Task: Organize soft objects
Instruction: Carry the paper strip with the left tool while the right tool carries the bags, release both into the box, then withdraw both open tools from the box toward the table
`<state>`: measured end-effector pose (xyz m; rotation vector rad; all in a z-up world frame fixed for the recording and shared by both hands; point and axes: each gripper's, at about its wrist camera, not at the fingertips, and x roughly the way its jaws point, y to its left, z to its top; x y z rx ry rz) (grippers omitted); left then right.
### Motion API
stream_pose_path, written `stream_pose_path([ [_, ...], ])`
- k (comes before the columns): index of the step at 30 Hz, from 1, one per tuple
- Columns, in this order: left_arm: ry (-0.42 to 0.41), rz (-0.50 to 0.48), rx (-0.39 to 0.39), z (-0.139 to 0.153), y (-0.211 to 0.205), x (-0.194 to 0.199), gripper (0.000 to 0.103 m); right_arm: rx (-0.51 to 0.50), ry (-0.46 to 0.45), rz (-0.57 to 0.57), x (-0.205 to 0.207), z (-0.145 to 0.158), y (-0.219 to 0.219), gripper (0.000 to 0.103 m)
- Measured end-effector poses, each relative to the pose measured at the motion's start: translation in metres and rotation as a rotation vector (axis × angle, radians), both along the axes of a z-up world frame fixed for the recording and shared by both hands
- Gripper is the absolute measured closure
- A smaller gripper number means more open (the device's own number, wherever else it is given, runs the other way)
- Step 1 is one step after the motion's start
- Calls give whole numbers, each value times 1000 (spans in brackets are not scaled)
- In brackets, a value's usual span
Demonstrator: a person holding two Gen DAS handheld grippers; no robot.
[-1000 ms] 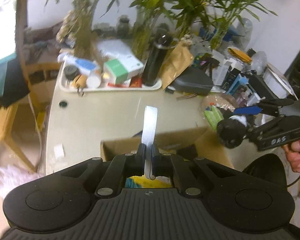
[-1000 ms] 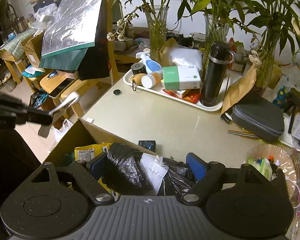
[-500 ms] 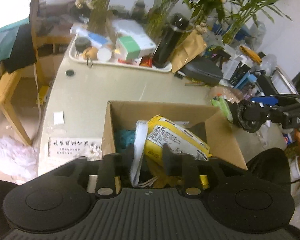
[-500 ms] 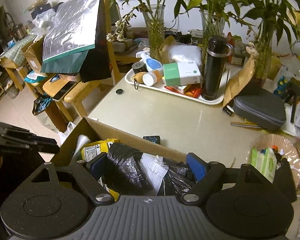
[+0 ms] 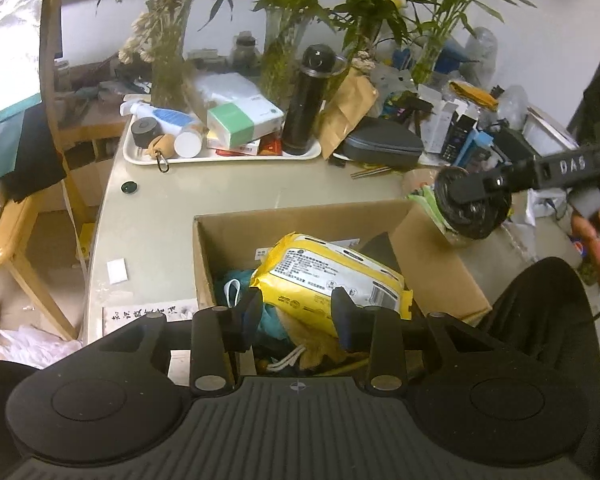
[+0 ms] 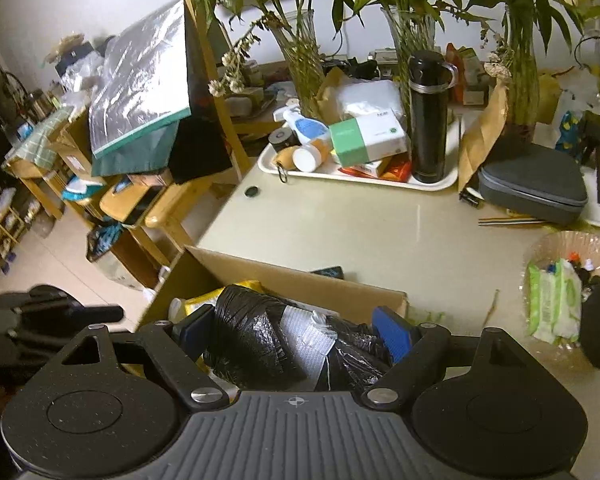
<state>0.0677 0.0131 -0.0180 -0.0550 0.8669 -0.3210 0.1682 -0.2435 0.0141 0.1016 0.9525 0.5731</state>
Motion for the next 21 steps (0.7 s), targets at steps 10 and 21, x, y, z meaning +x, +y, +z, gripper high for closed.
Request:
stream_pose_path([
  [10,-6,22,34,-1,-1,-1,64,159,176,-72,13,-21,-4,4],
  [21,-42,38,13,3,6,1,64,114,97,-165,9,-29,-25,0],
])
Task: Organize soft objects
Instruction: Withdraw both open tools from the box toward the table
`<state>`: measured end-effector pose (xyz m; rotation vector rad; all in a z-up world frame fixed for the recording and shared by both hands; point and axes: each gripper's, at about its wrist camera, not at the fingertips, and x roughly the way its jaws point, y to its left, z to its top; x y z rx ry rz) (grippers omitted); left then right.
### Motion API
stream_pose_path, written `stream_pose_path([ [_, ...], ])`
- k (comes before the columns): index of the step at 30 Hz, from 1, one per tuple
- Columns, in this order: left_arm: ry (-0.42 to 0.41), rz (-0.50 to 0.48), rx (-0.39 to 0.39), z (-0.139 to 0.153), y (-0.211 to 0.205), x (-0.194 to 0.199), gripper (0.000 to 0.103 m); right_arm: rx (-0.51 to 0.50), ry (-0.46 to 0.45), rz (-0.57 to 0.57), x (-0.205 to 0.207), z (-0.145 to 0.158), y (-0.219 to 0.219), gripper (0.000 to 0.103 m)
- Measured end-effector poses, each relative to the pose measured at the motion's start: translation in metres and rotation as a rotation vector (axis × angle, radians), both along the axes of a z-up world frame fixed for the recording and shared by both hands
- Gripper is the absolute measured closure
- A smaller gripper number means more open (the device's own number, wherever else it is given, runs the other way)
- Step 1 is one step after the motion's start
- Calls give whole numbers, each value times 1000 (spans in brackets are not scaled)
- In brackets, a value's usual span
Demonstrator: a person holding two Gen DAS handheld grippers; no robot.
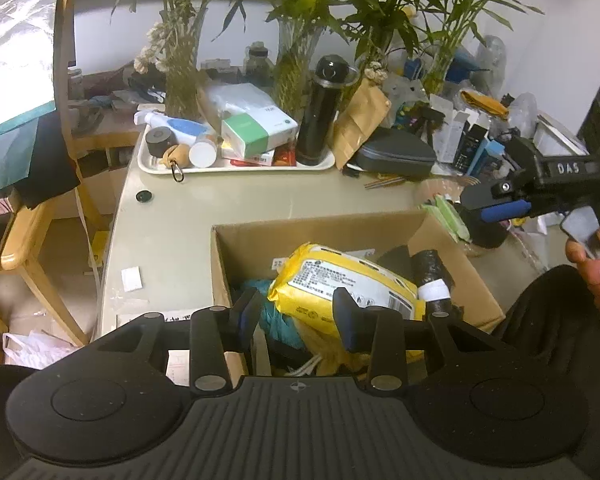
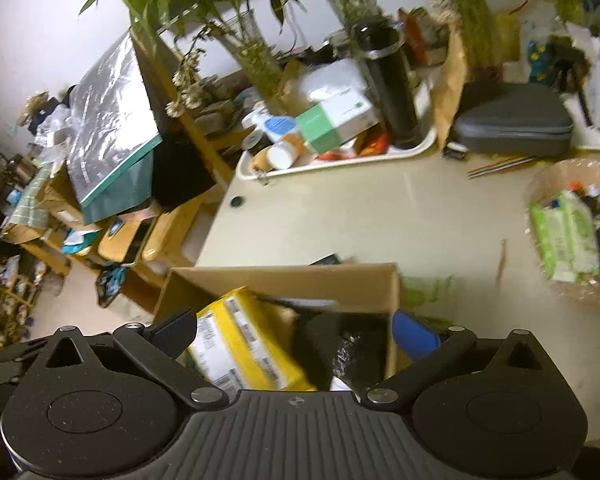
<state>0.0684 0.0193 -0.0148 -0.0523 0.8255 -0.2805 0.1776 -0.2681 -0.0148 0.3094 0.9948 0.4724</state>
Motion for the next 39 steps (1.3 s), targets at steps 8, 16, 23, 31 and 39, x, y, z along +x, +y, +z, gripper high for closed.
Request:
stream_pose_path([
  [8,-4,19,-7,-1,2,9,64,-57,-67,-94,3,-5,-18,0],
  [16,-3,6,-5,-1,0,17,64,-121,-95,-157,10,-13,-31,0],
  [23,-14,-38,-12,0,-9,28,64,-150,-96,-209,23,-20,-39,0],
  [31,-32,-62,-27,5,-12,55,64,-181,-103,-220,46,-27,-40,0],
  [39,-71,-82,-13,13,-15,82,64,-174,-129,-276,71,-34,-45,0],
])
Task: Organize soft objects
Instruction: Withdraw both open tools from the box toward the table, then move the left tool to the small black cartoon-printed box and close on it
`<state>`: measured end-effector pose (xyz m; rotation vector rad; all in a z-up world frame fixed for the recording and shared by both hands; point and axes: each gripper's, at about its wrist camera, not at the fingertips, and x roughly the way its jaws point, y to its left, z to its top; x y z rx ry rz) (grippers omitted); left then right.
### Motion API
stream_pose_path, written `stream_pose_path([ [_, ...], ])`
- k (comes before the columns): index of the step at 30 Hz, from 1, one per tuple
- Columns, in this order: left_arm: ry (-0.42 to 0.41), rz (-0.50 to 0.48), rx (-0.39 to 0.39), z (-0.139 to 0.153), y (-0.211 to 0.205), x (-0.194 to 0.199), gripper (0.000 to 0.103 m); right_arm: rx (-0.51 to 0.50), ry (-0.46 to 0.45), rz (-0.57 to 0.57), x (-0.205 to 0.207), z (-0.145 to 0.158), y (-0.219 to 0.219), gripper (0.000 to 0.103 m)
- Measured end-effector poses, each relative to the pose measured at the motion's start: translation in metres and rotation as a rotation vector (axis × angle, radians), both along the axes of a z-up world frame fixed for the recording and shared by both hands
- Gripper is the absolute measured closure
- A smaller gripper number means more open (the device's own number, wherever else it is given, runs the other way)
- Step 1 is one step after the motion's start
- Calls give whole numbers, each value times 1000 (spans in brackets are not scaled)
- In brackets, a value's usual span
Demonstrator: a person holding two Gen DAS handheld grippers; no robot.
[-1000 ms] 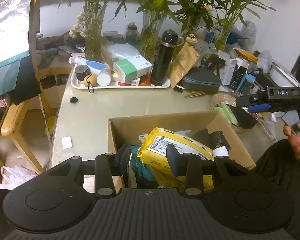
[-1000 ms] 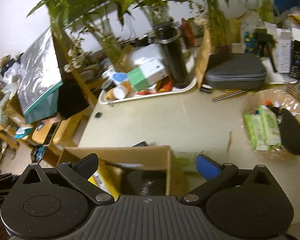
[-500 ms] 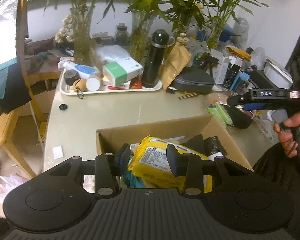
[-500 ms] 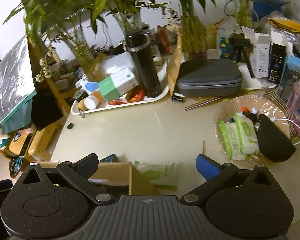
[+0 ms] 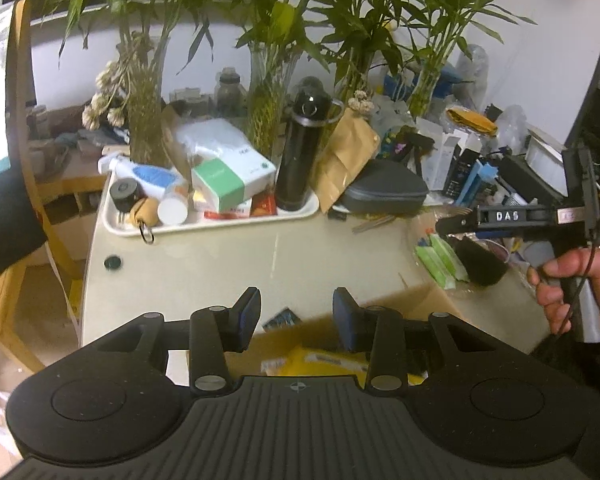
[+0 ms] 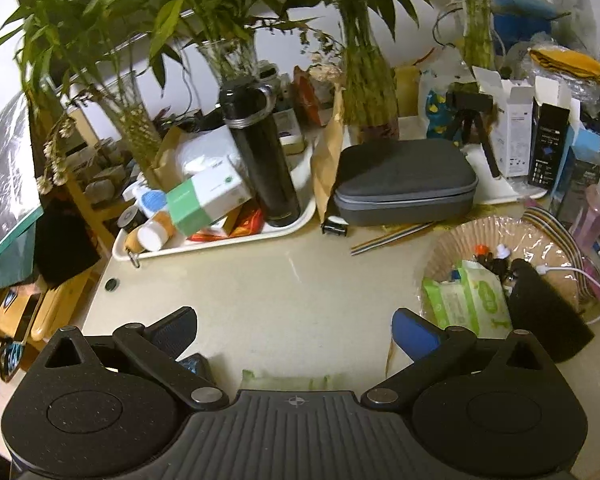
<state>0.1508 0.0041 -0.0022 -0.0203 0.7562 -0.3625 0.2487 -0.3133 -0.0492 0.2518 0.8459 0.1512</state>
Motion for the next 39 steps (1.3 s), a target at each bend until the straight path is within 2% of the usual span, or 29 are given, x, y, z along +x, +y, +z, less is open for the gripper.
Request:
stream_pose_path([
  [9,-4,-22,14,-5,4,36,64,9,69,-19,22,-32,-5,0],
  [18,29,-72,52,-24,-5,71,64,7,122,8,38,-51,-4,0],
  [24,123,-111,70,-40,-11,98,64,3,131,-1,47,-55,-7,0],
  [27,193,-95,75,-49,-12,113,63,-20,127,5,50,-55,-6,0],
  [28,214,-87,76,-52,-13,118,62,-31,125,8,51,-55,-5,0],
  [29,234,-83,81,-55,-14,122,54,-43,122,13,52,-55,-4,0],
  [31,268,-76,91,-62,-16,130,45,-59,119,24,53,-56,-2,0],
  [39,389,-81,135,-79,-29,157,43,-69,116,36,58,-55,0,0],
])
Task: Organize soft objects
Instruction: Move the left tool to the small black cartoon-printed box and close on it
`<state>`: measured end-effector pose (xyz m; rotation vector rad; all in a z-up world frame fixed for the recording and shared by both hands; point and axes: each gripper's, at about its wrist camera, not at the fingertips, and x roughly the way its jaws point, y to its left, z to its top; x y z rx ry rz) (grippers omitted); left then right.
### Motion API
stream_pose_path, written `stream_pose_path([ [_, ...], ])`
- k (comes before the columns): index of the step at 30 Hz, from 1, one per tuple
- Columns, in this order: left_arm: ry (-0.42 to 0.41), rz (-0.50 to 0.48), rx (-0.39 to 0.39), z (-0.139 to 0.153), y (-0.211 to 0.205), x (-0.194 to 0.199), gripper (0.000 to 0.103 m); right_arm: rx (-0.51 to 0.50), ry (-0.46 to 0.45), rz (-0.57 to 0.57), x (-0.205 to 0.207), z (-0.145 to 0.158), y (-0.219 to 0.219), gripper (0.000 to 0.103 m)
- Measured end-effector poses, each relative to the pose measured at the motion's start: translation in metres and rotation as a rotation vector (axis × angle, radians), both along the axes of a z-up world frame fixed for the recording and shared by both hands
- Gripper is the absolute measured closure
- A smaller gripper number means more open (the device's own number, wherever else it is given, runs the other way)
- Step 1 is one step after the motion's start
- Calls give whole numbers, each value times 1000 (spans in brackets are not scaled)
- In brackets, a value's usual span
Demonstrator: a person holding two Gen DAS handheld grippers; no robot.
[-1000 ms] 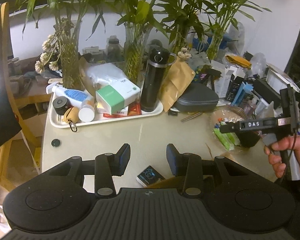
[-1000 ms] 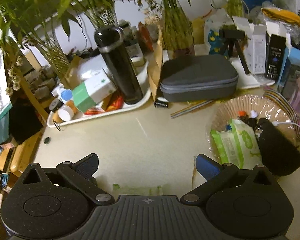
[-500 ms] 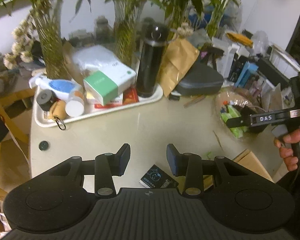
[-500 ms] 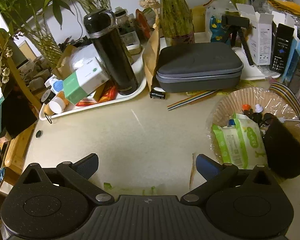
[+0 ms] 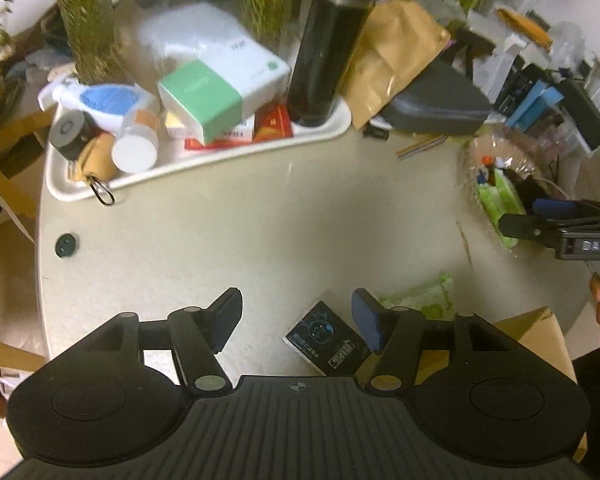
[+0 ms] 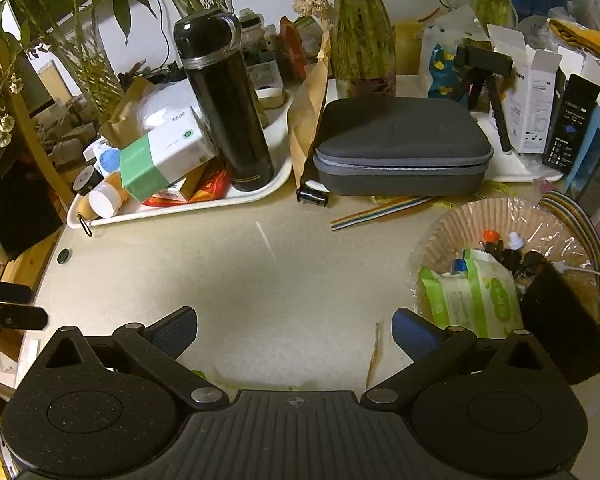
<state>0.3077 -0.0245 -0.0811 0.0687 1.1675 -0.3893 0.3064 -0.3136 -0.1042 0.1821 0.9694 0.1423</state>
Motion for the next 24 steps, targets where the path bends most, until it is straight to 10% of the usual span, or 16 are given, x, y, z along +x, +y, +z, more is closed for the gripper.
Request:
stream_pose_path([
  [14,598,254,-127,-89,2,69,32,29,-17,-19,-2,5,-7,0],
  [24,715,324,-33,-134,-7,79,32,59,-16,-44,-1,7,-15,0],
])
